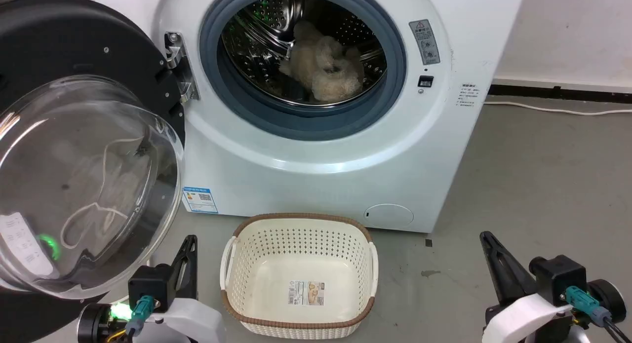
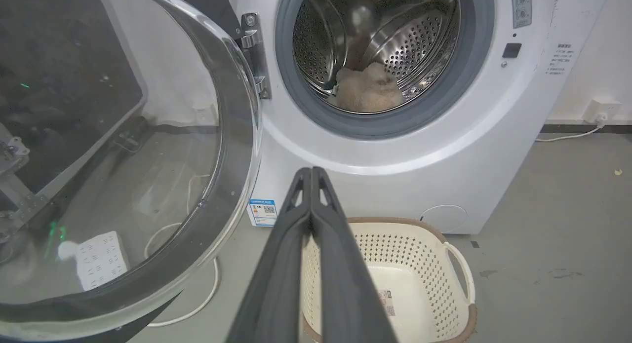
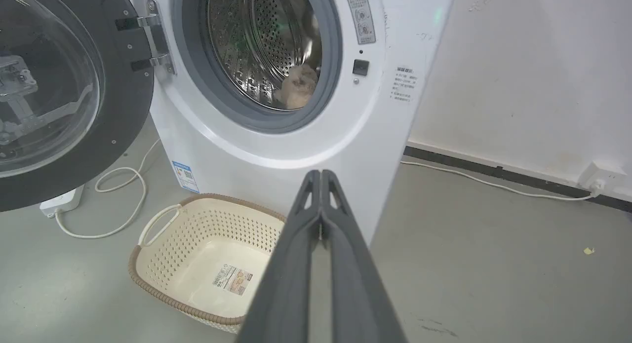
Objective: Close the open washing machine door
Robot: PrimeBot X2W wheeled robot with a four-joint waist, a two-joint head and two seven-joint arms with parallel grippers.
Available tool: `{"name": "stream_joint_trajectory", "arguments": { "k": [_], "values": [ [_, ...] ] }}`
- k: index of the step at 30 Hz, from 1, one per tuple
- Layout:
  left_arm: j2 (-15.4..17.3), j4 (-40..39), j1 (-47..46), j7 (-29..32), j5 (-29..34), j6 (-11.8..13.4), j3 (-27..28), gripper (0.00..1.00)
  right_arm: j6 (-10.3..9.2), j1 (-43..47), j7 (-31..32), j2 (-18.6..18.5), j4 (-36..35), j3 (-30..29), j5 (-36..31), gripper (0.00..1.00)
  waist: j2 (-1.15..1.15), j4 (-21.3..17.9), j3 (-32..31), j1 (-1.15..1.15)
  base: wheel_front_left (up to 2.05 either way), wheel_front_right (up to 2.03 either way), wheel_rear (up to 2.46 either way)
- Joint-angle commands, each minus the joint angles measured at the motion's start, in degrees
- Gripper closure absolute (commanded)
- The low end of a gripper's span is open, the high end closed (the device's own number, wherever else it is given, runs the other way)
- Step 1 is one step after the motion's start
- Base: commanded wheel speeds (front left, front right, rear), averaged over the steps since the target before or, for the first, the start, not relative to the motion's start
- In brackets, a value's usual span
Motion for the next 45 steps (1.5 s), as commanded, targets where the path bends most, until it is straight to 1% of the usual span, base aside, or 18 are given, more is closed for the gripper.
{"name": "stream_joint_trajectory", "arguments": {
  "k": [1, 26, 27, 45],
  "values": [
    [-0.01, -0.23, -0.46, 0.01, 0.15, 0.15, 0.06, 1.00, 0.06, -0.13, 0.03, 0.24, -0.27, -0.02, -0.43, 1.00, 0.00, 0.00, 0.00, 0.00, 0.00, 0.00, 0.00],
    [-0.01, -0.23, -0.46, 0.01, 0.15, 0.15, 0.06, 1.00, 0.06, -0.13, 0.03, 0.24, -0.27, -0.02, -0.43, 1.00, 0.00, 0.00, 0.00, 0.00, 0.00, 0.00, 0.00],
    [0.00, 0.00, -0.01, -0.02, 0.00, 0.00, 0.02, 0.00, 0.00, 0.00, 0.00, 0.00, 0.00, 0.02, 0.01, 0.00, 0.00, 0.00, 0.00, 0.00, 0.00, 0.00, 0.00],
    [0.00, 0.03, 0.12, -1.71, -0.56, 0.03, -0.46, 0.00, 0.01, 0.47, -1.71, -0.02, 0.21, -1.11, 1.35, 0.00, 0.00, 0.60, -0.05, 0.00, 0.00, 0.00, 0.00]
  ]
}}
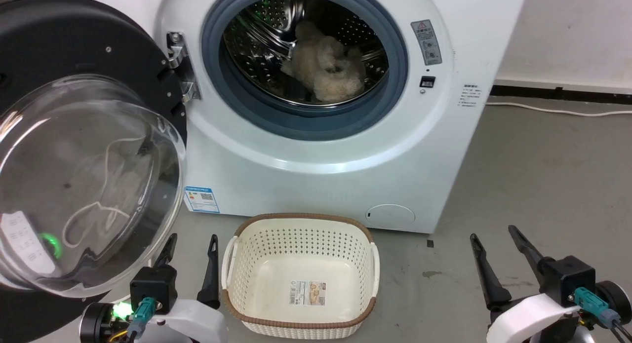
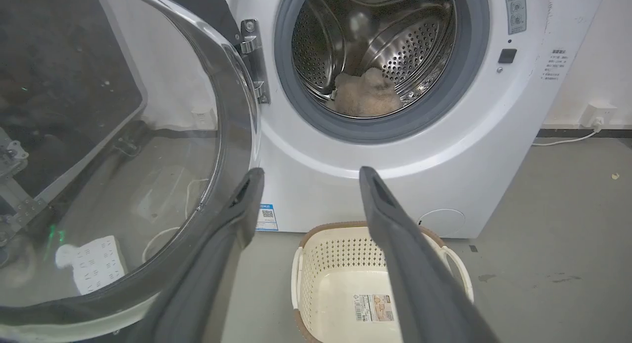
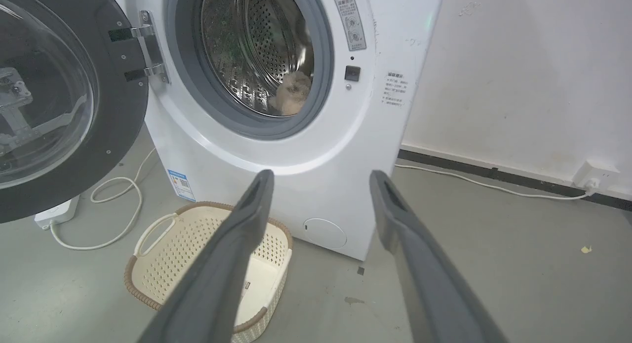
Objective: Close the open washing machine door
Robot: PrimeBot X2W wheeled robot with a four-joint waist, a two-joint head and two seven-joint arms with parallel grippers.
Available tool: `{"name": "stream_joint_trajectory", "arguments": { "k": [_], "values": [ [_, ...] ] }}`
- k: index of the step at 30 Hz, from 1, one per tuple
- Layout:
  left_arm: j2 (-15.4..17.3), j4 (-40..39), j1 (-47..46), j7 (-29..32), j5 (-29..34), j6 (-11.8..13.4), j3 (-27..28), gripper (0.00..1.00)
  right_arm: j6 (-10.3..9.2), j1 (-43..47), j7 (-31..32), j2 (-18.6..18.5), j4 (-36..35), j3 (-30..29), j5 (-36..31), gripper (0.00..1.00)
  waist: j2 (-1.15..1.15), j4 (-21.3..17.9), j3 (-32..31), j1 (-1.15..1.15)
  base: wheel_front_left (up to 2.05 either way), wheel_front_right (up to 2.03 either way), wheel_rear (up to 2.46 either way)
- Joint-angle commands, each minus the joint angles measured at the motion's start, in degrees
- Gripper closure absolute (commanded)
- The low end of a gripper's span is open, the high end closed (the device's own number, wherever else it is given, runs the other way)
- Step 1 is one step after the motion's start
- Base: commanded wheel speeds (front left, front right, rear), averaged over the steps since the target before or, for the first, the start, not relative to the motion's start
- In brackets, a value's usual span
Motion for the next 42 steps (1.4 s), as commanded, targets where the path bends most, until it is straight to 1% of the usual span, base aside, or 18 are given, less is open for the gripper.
{"name": "stream_joint_trajectory", "arguments": {
  "k": [1, 8, 21, 42],
  "values": [
    [0.01, -0.07, 0.15, -0.68, -0.48, 0.03, 0.04, 0.00, 0.01, 0.52, -0.62, 0.01, -0.05, -0.09, 0.62, 0.00, 0.00, 0.17, -0.04, 0.00, 0.00, 0.00, 0.00],
    [0.01, -0.07, 0.31, -1.51, -0.66, -0.13, -0.07, 0.00, 0.01, 1.08, -1.45, -0.21, -0.26, 0.49, 0.98, 0.00, 0.00, 1.98, -0.34, 0.00, 0.00, 0.00, 0.00],
    [0.01, -0.43, 1.16, -3.07, -0.83, -0.39, 0.04, 0.00, 0.02, 1.88, -3.01, -0.58, 0.28, 1.68, 2.46, 0.00, 0.00, 7.08, -0.97, 0.00, 0.00, 0.00, 0.00],
    [0.01, -3.47, 3.28, -5.82, -2.31, 1.58, 0.45, 0.00, 0.03, -1.49, -5.76, -3.18, 3.15, 8.05, 5.99, 0.00, 0.00, 13.46, 0.15, 0.00, 0.00, 0.00, 0.00]
  ]
}}
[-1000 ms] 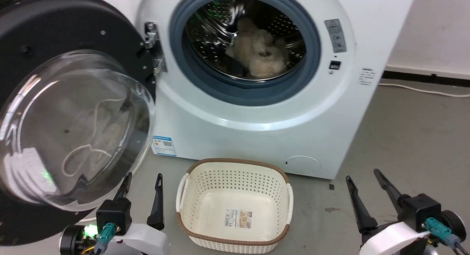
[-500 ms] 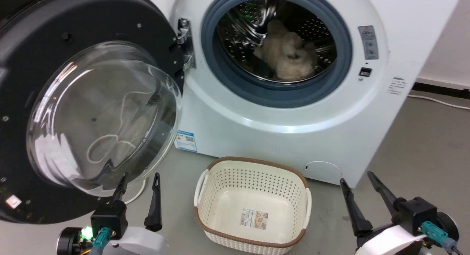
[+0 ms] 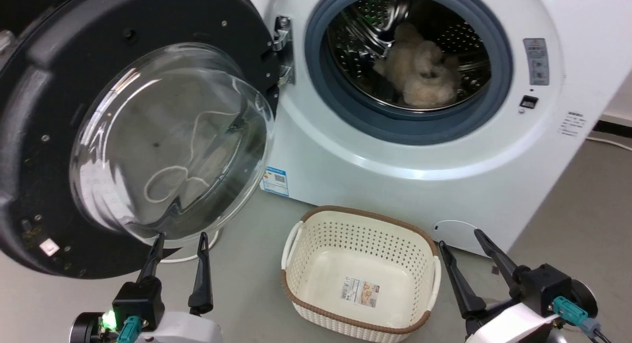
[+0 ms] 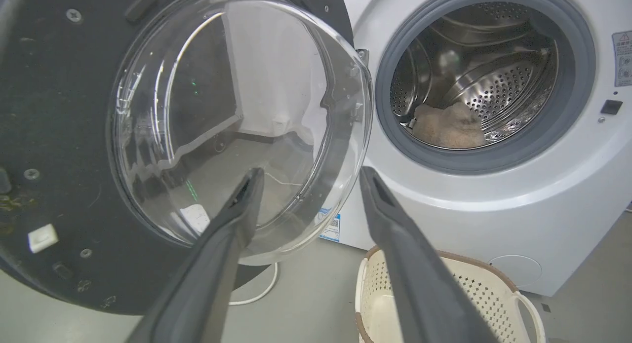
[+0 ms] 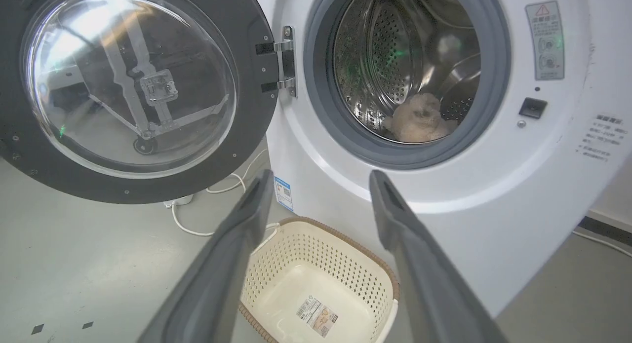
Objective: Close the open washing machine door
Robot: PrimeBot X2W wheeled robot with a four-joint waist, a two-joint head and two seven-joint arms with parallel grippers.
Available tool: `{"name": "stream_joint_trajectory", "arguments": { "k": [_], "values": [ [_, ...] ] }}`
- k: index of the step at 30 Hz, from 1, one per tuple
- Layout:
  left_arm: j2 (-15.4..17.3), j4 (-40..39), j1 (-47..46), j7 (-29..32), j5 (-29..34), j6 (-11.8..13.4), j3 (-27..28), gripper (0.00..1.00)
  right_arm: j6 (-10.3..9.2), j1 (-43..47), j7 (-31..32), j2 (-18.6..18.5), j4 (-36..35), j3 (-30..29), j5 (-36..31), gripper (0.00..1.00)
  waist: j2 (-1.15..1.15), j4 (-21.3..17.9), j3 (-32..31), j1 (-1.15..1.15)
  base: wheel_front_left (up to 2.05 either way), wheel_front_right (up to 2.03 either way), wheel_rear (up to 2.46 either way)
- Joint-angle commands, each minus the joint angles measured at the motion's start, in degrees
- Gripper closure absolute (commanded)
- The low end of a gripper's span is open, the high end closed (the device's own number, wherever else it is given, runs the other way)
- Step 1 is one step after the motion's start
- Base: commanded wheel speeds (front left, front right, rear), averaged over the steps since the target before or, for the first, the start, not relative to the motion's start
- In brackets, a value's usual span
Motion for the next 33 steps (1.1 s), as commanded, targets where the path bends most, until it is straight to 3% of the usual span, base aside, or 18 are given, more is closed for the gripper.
{"name": "stream_joint_trajectory", "arguments": {
  "k": [1, 14, 30, 31, 33],
  "values": [
    [0.01, -0.42, 0.95, -0.63, -0.32, 0.41, 0.13, 0.00, 0.03, -0.88, -0.70, -0.59, 0.36, 0.55, 0.63, 0.00, 0.00, 0.50, 0.08, 0.00, -0.02, -0.02, -0.02],
    [0.01, -0.66, 2.19, -2.43, -2.16, 1.56, 0.20, 0.00, 0.03, -1.36, -2.49, -1.89, 1.35, 3.04, 2.72, 0.00, 0.00, 4.09, 0.09, 0.00, -0.01, -0.01, -0.01],
    [0.01, -0.32, 2.79, -4.34, -3.37, 0.43, 0.32, 0.00, 0.04, -0.96, -4.40, -2.63, 1.92, 5.11, 4.36, 0.00, 0.00, 8.07, 0.33, 0.00, 0.00, 0.00, 0.00],
    [0.01, 0.27, 3.24, -4.82, -4.52, 0.09, 0.29, 1.00, 0.04, -0.72, -4.88, -2.82, 2.01, 5.61, 4.85, 0.00, 0.00, 9.06, 0.40, 0.00, 0.00, 0.00, 0.00],
    [0.01, 0.65, 3.24, -5.06, -4.83, -0.32, 0.43, 1.00, 0.04, -0.58, -5.12, -2.98, 2.02, 5.79, 5.08, 0.00, 0.00, 9.55, 0.55, 0.00, 0.00, 0.00, 0.00]
  ]
}}
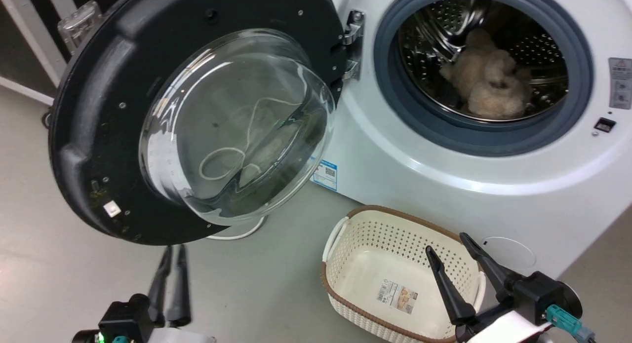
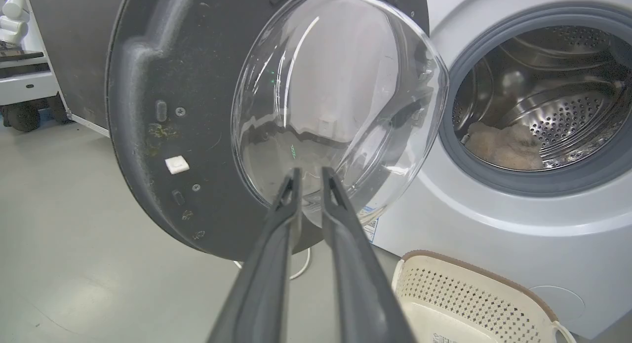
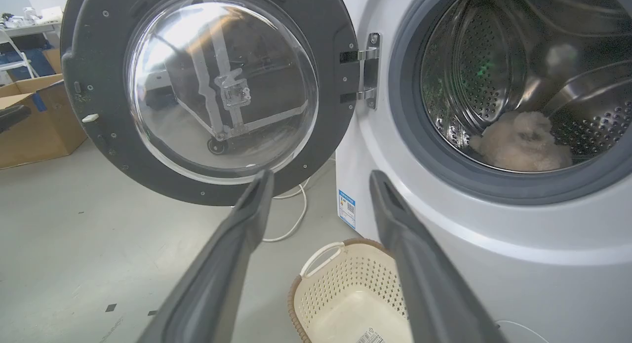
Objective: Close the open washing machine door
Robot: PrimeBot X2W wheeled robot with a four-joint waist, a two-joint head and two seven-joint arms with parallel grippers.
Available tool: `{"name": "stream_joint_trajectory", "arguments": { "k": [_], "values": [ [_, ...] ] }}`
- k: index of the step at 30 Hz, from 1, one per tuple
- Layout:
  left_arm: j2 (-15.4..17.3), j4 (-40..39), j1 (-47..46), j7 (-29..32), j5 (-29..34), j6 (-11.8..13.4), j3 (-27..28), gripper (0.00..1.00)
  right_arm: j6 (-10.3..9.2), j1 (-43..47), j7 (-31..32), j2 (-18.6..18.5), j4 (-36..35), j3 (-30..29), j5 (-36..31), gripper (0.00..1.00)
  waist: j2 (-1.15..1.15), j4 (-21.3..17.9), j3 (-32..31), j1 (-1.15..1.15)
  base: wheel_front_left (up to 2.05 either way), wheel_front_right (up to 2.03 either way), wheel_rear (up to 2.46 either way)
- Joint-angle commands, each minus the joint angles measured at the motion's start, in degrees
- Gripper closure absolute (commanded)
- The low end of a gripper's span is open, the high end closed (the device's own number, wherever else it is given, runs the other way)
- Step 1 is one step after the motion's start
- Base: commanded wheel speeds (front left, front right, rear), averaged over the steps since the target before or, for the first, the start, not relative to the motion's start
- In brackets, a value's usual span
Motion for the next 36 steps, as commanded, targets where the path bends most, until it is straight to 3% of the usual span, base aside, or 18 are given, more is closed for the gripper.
{"name": "stream_joint_trajectory", "arguments": {
  "k": [1, 8, 14, 17, 21, 23, 24, 27, 28, 30, 36],
  "values": [
    [0.01, 0.05, 0.67, -0.74, -0.09, -0.44, 0.22, 1.00, 0.04, 0.10, -0.66, -0.61, 0.20, 0.41, 0.67, 0.00, 0.00, 0.57, 0.27, 0.00, 0.00, 0.00, 0.00],
    [0.01, -2.16, -1.50, -1.58, -2.97, -1.29, 3.16, 1.00, 0.05, 0.79, -1.49, -1.37, -0.16, 0.23, 1.17, 0.00, 0.00, 2.19, 1.21, 0.00, 0.00, 0.00, 0.00],
    [2.57, -3.00, -8.07, -2.30, -7.62, -4.73, 10.17, 1.00, 0.05, 2.08, -2.21, -1.54, -0.90, -0.77, 1.31, 0.00, 0.00, 3.42, 1.75, 0.00, 0.00, 0.00, 0.00],
    [4.03, -1.71, -13.11, -1.79, -14.03, -5.88, 13.37, 1.00, 0.05, 2.68, -2.57, -1.76, -1.56, -1.24, 1.24, 0.00, 0.00, 3.79, 2.56, 0.00, 0.00, 0.00, 0.00],
    [6.84, 2.18, -21.56, 4.00, -27.52, -6.55, 19.90, 1.00, 0.05, 2.61, -3.05, -2.75, -2.09, -0.72, 1.48, 0.00, 0.00, 3.26, 4.43, 0.00, 0.00, 0.00, 0.00],
    [8.06, 3.49, -23.54, 5.84, -30.01, -6.39, 21.33, 1.00, 0.05, 2.49, -3.17, -3.07, -2.15, -0.46, 1.62, 0.00, 0.00, 3.03, 4.94, 0.00, 0.00, 0.00, 0.00],
    [10.99, 6.39, -27.15, 9.76, -33.84, -5.89, 23.48, 1.00, 0.05, 2.08, -3.41, -3.70, -2.24, -0.05, 2.01, 0.00, 0.00, 2.51, 6.01, 0.00, 0.00, 0.00, 0.00],
    [14.32, 12.08, -32.77, 15.96, -40.60, -4.41, 26.74, 1.00, 0.06, 1.20, -3.77, -4.58, -2.42, 0.26, 2.63, 0.00, 0.00, 1.68, 7.75, 0.00, 0.00, 0.00, 0.00],
    [14.32, 12.08, -32.77, 15.96, -40.60, -4.41, 26.74, 1.00, 0.06, 1.20, -3.77, -4.58, -2.42, 0.26, 2.63, 0.00, 0.00, 1.68, 7.75, 0.00, 0.00, 0.00, 0.00],
    [16.45, 17.90, -37.79, 22.76, -47.18, -2.26, 29.08, 1.00, 0.06, 0.30, -4.01, -5.50, -2.63, 0.64, 3.05, 0.00, 0.00, 0.75, 9.47, 0.00, 0.00, 0.00, 0.00],
    [18.42, 25.29, -43.11, 32.30, -54.11, 1.55, 30.80, 1.00, 0.06, -0.80, -4.01, -6.52, -2.73, 0.58, 3.53, 0.00, 0.00, -0.97, 11.12, 0.00, 0.00, 0.00, 0.00]
  ]
}}
